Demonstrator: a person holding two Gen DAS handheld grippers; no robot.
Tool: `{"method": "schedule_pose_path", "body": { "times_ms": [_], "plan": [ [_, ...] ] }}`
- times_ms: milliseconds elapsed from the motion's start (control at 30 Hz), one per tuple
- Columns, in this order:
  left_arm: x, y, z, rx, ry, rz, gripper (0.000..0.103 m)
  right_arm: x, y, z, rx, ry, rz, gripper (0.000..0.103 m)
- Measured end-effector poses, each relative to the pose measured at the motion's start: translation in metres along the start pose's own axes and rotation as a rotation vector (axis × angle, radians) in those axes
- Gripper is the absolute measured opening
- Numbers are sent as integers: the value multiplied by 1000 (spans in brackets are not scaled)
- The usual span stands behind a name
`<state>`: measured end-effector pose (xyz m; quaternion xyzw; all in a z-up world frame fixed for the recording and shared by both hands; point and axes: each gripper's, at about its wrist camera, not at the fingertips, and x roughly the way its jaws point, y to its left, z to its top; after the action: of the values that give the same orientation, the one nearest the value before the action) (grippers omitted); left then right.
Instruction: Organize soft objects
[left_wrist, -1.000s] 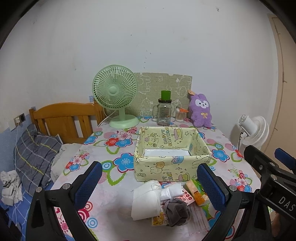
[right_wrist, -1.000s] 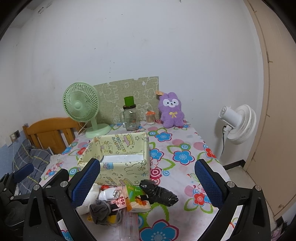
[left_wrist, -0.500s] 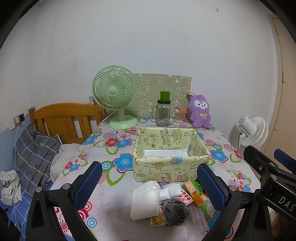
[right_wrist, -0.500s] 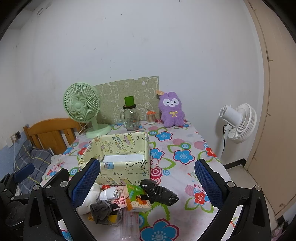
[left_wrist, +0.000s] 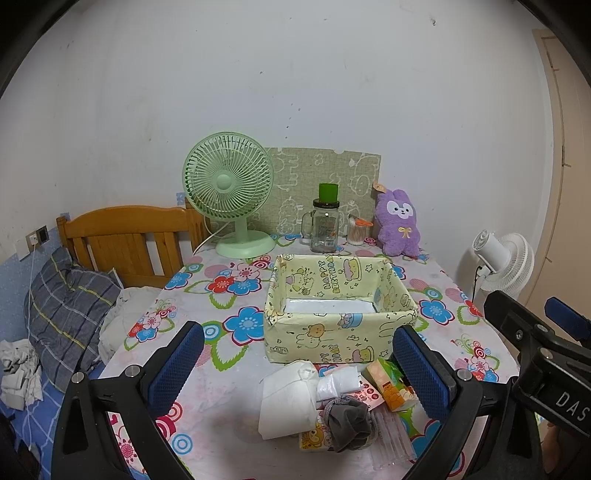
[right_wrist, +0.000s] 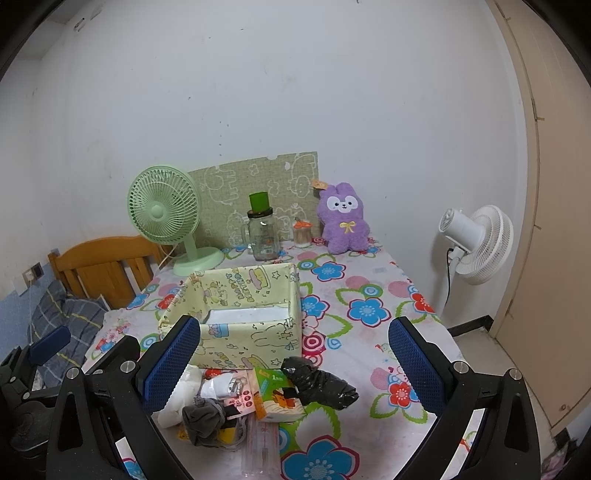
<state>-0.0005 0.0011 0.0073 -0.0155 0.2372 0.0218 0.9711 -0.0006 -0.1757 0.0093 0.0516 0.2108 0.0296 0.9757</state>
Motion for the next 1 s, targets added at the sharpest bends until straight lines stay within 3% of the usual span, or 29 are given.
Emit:
{"method": "schedule_pose_path", "body": {
  "times_ms": [1000],
  "plan": [
    [3, -1, -7, -5, 5, -23, 102, 3, 2, -1, -31, 9, 24, 103]
  ]
}}
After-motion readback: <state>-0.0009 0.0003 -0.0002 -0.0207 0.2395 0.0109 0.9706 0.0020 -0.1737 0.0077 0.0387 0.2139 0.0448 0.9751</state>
